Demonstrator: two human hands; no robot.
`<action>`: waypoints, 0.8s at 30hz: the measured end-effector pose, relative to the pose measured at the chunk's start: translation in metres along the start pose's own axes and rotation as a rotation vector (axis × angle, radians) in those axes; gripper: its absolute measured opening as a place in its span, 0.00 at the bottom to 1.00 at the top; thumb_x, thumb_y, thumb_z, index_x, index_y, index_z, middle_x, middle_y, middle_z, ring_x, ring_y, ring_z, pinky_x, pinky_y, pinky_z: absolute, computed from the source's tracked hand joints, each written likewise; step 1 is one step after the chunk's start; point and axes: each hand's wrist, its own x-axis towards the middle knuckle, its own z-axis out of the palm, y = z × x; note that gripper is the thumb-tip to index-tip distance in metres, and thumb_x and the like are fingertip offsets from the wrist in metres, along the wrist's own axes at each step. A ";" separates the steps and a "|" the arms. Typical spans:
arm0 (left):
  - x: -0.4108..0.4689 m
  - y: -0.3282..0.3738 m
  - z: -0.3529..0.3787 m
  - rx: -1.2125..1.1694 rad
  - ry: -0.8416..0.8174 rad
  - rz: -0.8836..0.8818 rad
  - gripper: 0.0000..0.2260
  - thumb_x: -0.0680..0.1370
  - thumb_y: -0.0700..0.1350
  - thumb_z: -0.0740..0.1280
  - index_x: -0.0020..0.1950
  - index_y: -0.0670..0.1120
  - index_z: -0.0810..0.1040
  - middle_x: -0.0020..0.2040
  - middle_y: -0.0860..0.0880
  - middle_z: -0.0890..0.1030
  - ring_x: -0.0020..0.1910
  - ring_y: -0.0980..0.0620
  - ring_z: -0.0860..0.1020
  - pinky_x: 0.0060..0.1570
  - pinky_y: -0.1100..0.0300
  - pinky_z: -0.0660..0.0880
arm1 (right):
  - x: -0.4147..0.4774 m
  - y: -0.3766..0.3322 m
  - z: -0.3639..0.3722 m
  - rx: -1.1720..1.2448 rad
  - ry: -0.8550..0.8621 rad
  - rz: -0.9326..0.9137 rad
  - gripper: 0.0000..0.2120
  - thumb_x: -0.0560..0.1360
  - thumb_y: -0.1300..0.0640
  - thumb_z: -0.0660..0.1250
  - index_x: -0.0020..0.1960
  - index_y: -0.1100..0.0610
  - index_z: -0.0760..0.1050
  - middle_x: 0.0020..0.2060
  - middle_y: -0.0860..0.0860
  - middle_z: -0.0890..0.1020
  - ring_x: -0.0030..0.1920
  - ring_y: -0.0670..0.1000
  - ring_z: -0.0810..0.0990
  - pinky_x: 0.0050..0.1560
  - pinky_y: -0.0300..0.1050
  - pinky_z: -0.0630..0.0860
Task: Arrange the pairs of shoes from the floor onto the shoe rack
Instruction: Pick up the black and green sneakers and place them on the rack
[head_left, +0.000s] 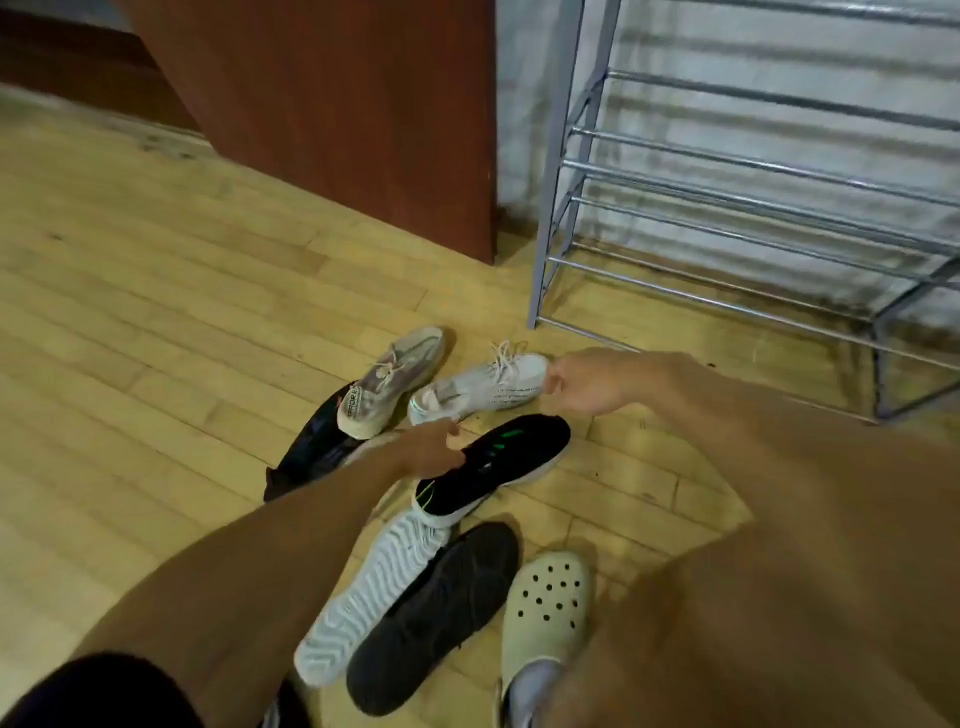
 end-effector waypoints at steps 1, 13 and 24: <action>0.001 -0.006 0.006 0.037 -0.040 -0.010 0.26 0.79 0.48 0.63 0.75 0.42 0.61 0.71 0.41 0.69 0.68 0.42 0.70 0.62 0.53 0.70 | 0.003 -0.003 0.006 0.006 -0.029 0.007 0.22 0.79 0.47 0.60 0.66 0.61 0.73 0.65 0.60 0.75 0.63 0.60 0.75 0.66 0.55 0.71; 0.076 -0.052 0.060 0.109 -0.070 -0.102 0.30 0.78 0.43 0.61 0.78 0.42 0.52 0.69 0.38 0.71 0.65 0.40 0.73 0.57 0.54 0.72 | 0.027 0.040 0.068 0.139 -0.040 0.076 0.19 0.79 0.48 0.61 0.64 0.58 0.76 0.61 0.54 0.79 0.60 0.54 0.77 0.64 0.50 0.73; 0.046 -0.016 0.042 -0.018 -0.087 -0.167 0.12 0.68 0.41 0.76 0.48 0.39 0.81 0.38 0.44 0.77 0.31 0.50 0.73 0.27 0.62 0.70 | 0.005 0.030 0.047 0.312 0.055 0.114 0.20 0.78 0.50 0.63 0.65 0.60 0.75 0.64 0.55 0.77 0.63 0.56 0.75 0.62 0.47 0.72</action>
